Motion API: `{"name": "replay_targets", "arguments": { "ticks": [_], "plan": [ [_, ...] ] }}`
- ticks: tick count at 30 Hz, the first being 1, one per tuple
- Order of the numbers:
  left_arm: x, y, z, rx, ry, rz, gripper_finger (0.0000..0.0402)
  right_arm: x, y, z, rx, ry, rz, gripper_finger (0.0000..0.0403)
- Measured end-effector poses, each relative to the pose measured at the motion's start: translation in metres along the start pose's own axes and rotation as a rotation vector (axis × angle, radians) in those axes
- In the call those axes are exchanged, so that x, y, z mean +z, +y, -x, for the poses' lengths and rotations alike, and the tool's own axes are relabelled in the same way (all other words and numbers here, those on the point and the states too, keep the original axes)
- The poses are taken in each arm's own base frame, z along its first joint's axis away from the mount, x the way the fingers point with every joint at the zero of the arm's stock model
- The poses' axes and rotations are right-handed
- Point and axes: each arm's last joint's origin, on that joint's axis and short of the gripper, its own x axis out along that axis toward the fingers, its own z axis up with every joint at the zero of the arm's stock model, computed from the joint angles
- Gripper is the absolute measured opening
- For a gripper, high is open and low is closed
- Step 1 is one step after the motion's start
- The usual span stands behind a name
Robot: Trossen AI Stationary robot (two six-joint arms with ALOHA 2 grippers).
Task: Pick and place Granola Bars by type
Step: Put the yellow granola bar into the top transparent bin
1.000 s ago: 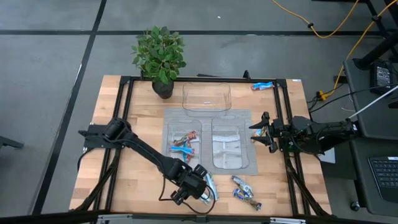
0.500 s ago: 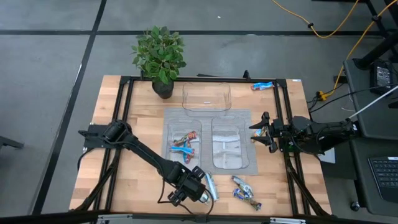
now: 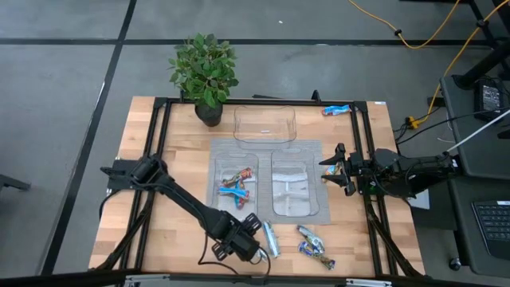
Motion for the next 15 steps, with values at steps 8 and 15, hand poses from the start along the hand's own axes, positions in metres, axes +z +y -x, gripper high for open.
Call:
{"name": "replay_targets", "arguments": {
  "ticks": [8, 15],
  "plan": [
    [0.006, -0.003, 0.0, 0.037, -0.003, -0.051, 0.023, 0.0, 0.0, 0.0, 0.0, 0.0, 0.001, 0.0236],
    [0.002, -0.001, -0.034, 0.068, 0.075, -0.1, 0.023, 0.0, 0.0, 0.0, 0.0, 0.0, 0.0, 0.0236]
  ]
}}
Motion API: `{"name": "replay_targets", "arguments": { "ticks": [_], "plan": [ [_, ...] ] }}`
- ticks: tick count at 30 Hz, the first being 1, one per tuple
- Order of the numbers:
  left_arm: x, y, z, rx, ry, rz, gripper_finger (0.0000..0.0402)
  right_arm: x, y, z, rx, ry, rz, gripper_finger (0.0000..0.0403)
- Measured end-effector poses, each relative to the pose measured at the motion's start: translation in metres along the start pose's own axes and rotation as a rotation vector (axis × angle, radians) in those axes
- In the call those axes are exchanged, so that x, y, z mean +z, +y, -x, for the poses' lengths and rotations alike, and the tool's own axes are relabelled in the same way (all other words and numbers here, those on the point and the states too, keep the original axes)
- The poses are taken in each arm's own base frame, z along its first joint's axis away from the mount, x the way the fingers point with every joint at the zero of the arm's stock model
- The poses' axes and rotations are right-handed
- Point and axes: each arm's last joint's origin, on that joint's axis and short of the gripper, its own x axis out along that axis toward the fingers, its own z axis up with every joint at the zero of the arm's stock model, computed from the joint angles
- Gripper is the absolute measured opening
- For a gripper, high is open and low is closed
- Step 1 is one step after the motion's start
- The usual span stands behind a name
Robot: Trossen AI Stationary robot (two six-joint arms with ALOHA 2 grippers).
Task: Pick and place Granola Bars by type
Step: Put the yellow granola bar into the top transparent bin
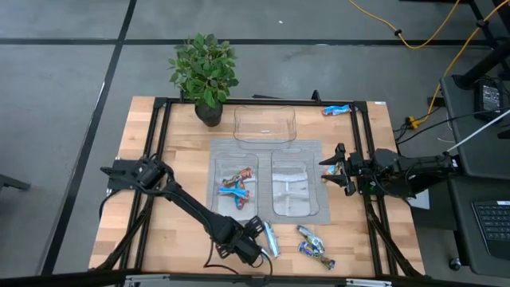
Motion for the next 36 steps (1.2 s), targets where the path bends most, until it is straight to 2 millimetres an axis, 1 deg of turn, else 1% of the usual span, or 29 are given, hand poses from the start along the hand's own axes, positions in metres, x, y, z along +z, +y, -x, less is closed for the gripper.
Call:
{"name": "replay_targets", "arguments": {
  "ticks": [3, 6, 8, 11, 15, 24, 27, 30, 36],
  "plan": [
    [0.001, 0.0, -0.009, 0.046, 0.017, -0.007, 0.023, 0.0, 0.0, 0.0, 0.0, 0.0, 0.001, 0.0236],
    [0.003, 0.001, -0.01, 0.055, 0.003, 0.001, 0.023, 0.0, 0.0, 0.0, 0.0, 0.0, 0.0, 0.0236],
    [0.003, 0.001, -0.013, 0.005, -0.02, 0.018, 0.0229, 0.0, 0.0, 0.0, 0.0, 0.0, 0.001, 0.0236],
    [0.004, 0.004, -0.011, -0.01, -0.035, 0.029, 0.022, 0.0, 0.0, 0.0, 0.0, 0.0, 0.0, 0.0236],
    [0.004, 0.007, -0.012, -0.001, -0.032, 0.041, 0.0187, 0.0, 0.0, 0.0, 0.0, 0.0, 0.0, 0.0236],
    [0.003, 0.008, -0.011, 0.005, -0.03, 0.045, 0.009, 0.0, 0.0, 0.0, 0.0, -0.001, 0.001, 0.0236],
    [0.004, 0.01, -0.005, 0.01, -0.044, 0.051, 0.0065, 0.0, 0.0, 0.0, 0.0, 0.0, 0.0, 0.0236],
    [0.01, 0.015, 0.005, 0.022, -0.079, 0.076, 0.0046, 0.0, 0.0, 0.0, 0.0, 0.0, 0.0, 0.0236],
    [0.026, 0.03, 0.029, 0.092, -0.146, 0.112, 0.0029, 0.0, 0.0, 0.0, 0.0, 0.0, 0.0, 0.0236]
  ]
}}
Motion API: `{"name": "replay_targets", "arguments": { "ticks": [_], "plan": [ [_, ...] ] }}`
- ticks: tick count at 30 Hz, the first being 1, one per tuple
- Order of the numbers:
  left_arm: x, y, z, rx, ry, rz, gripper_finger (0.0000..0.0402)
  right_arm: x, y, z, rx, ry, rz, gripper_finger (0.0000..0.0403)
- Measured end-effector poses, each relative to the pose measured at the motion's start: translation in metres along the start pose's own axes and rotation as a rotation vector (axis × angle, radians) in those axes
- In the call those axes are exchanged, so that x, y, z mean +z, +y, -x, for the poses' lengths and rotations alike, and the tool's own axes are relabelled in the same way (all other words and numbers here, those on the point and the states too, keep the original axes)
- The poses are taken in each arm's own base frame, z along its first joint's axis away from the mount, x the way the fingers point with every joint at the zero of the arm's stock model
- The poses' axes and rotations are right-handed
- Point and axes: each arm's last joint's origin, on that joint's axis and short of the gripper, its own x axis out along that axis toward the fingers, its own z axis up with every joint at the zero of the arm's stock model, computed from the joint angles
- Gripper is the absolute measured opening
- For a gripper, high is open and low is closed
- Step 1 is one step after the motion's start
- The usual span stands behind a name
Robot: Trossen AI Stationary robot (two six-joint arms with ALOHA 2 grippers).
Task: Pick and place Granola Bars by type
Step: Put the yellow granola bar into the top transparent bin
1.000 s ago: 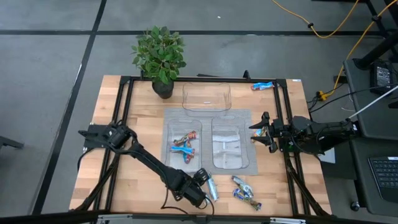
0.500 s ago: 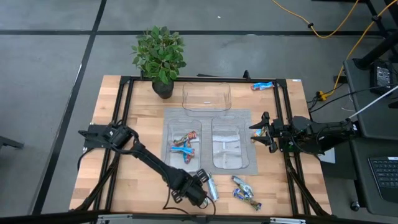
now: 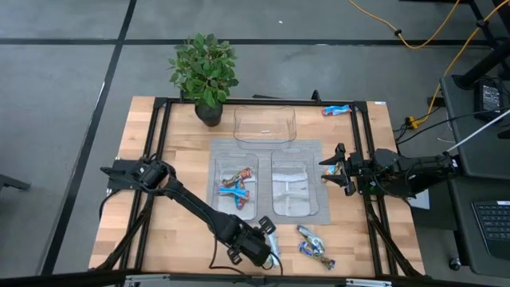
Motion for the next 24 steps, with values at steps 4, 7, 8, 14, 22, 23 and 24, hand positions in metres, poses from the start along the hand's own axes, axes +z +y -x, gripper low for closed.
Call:
{"name": "replay_targets", "arguments": {
  "ticks": [4, 7, 8, 14, 22, 23, 24],
  "plan": [
    [0.016, 0.012, 0.018, 0.061, -0.065, 0.02, 0.0029, 0.0, 0.0, 0.0, 0.0, 0.0, 0.0, 0.0236],
    [0.023, 0.016, 0.028, 0.104, -0.079, -0.014, 0.0029, 0.0, 0.0, 0.0, 0.0, -0.001, 0.001, 0.0236],
    [0.024, 0.016, 0.031, 0.123, -0.066, -0.032, 0.0029, 0.0, 0.0, 0.0, 0.0, 0.0, 0.001, 0.0236],
    [0.019, 0.022, 0.041, 0.187, 0.039, -0.005, 0.0027, 0.0, 0.0, 0.0, 0.0, -0.001, 0.0, 0.0236],
    [0.016, 0.045, 0.069, 0.276, 0.124, 0.098, 0.0025, 0.0, 0.0, 0.0, 0.0, -0.001, 0.001, 0.0236],
    [0.017, 0.049, 0.074, 0.285, 0.116, 0.115, 0.0025, 0.0, 0.0, 0.0, 0.0, 0.0, 0.001, 0.0236],
    [0.017, 0.053, 0.078, 0.29, 0.11, 0.131, 0.0025, 0.0, 0.0, 0.0, 0.0, 0.0, 0.0, 0.0236]
  ]
}}
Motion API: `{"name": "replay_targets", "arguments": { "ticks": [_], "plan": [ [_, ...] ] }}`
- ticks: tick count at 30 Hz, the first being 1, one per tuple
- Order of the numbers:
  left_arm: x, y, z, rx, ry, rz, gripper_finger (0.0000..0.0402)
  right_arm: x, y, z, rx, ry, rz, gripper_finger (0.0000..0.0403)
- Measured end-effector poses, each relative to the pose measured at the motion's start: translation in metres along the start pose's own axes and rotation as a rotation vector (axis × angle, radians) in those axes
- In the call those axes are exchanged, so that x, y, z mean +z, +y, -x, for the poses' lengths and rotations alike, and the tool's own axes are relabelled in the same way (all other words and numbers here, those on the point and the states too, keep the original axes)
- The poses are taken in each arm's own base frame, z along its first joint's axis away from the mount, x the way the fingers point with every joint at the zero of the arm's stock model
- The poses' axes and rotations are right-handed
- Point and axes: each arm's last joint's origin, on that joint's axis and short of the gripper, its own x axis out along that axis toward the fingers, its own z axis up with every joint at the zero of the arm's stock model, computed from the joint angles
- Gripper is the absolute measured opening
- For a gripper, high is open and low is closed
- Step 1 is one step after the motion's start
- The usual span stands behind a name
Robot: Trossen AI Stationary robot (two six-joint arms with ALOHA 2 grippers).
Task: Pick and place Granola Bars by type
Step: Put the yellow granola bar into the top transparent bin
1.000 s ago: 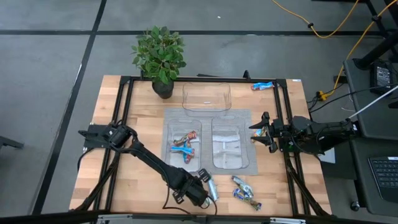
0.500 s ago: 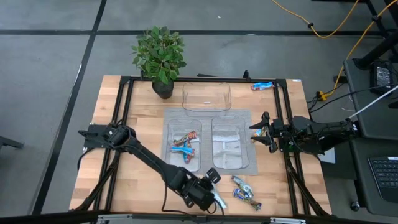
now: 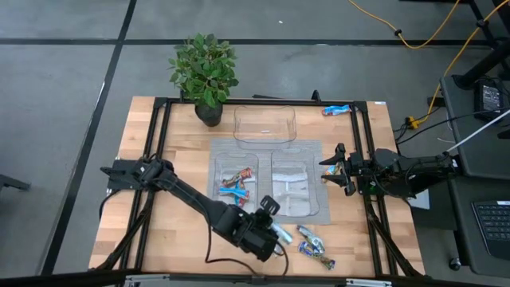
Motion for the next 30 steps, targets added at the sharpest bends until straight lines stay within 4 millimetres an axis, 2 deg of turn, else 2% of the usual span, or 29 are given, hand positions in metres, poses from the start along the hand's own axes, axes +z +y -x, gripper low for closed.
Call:
{"name": "replay_targets", "arguments": {
  "ticks": [9, 13, 21, 30],
  "plan": [
    [-0.001, 0.055, 0.024, 0.074, -0.039, 0.157, 0.0024, 0.0, 0.0, 0.0, 0.0, 0.0, 0.001, 0.0236],
    [-0.01, 0.079, 0.035, 0.133, -0.054, 0.238, 0.0025, 0.0, 0.0, 0.0, 0.0, 0.0, 0.0, 0.0236],
    [-0.047, 0.127, 0.061, 0.208, 0.003, 0.449, 0.0024, 0.0, 0.0, 0.0, 0.0, 0.0, 0.001, 0.0236],
    [-0.086, 0.178, 0.069, 0.286, 0.055, 0.631, 0.0024, 0.0, 0.0, 0.0, 0.0, 0.0, 0.0, 0.0236]
  ]
}}
